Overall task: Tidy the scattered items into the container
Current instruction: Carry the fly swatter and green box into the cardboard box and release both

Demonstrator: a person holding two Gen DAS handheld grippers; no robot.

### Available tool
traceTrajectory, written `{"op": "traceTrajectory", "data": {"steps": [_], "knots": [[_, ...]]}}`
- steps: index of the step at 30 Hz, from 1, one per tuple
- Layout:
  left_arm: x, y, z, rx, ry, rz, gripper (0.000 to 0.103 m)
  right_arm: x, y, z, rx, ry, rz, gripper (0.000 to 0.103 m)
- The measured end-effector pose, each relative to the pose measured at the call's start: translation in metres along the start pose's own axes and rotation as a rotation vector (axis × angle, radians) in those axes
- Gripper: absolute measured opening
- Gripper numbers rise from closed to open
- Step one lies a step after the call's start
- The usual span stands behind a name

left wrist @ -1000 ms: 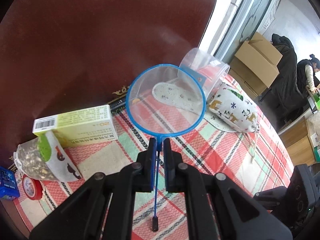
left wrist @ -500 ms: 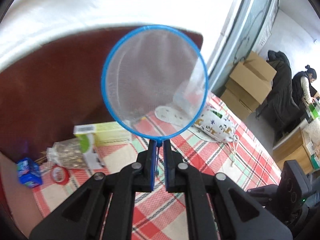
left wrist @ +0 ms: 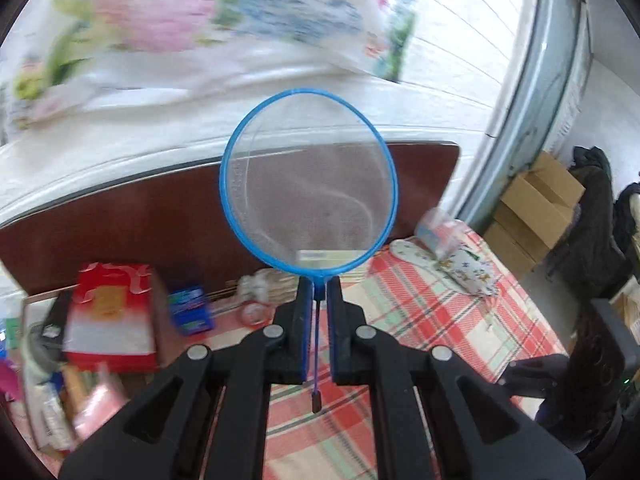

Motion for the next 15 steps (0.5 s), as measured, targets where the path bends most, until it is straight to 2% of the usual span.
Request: {"op": "traceTrajectory", "data": {"steps": [7,11,15], "knots": [[-0.098,-0.063,-0.007,0.041,-0.077,0.136,0.005,-0.066,0.058,0.064,0.002,-0.081,0.101,0.024],[-0.150,-0.083,-0.014,0.043,-0.125,0.180,0.007,-0.102,0.103,0.097,-0.014,-0.123,0.142,0.024],[-0.194,-0.095,-0.018,0.040,-0.163,0.206,0.008,-0.129,0.145,0.116,-0.045,-0.137,0.175,0.024]]}}
Point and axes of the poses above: each gripper's, at about its wrist camera, not at the fingertips, and y roughly the way its jaws point, x to its right, z to its top, the point moved 1 cm from there along y, roughly the way its jaws point, and after that the axes turned 8 degrees about -y, right-handed, at the moved point
